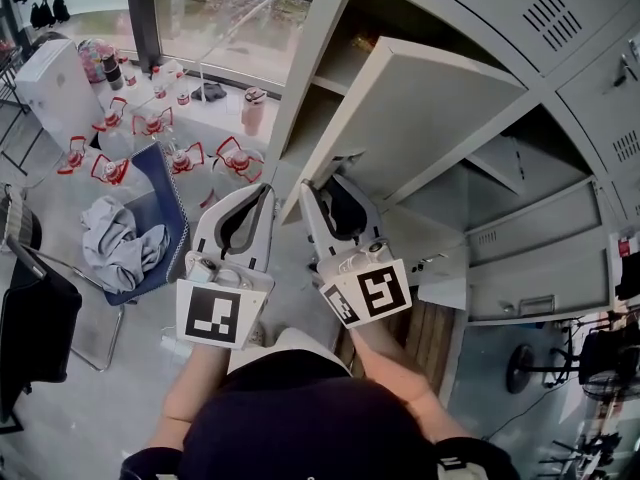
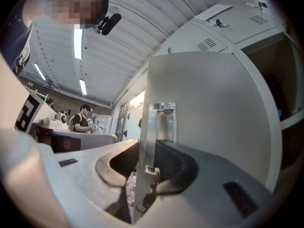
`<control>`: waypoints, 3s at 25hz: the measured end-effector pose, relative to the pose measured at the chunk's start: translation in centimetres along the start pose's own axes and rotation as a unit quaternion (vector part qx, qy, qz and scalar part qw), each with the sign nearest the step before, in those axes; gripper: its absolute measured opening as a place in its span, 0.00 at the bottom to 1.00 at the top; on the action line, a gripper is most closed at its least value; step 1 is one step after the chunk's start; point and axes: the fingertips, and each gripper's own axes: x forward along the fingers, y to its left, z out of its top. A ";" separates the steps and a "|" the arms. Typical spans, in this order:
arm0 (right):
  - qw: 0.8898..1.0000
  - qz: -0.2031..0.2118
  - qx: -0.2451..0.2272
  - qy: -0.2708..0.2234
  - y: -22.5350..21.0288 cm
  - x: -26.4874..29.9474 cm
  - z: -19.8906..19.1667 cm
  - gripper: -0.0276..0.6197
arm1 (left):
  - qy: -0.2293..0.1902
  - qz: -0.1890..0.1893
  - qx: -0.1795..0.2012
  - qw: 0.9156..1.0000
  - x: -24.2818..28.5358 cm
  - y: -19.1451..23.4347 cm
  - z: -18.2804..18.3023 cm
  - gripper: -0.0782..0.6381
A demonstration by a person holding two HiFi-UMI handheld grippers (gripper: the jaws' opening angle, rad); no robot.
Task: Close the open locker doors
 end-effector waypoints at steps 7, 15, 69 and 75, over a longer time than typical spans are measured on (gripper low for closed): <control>1.000 -0.007 -0.001 -0.002 -0.5 1.6 -0.3 0.21 | 0.003 0.004 0.001 1.000 0.6 1.0 -0.4 0.11; 1.000 -0.016 0.006 -0.001 -1.4 3.5 -0.7 0.19 | 0.013 0.005 0.004 1.000 1.4 1.8 -0.9 0.11; 0.996 -0.083 0.018 0.006 -6.2 9.5 -2.2 0.10 | 0.025 0.015 -0.008 1.000 4.4 4.5 -2.8 0.11; 0.995 -0.094 0.018 0.007 -6.7 10.0 -2.3 0.10 | 0.026 0.013 -0.013 0.999 4.7 4.6 -3.0 0.11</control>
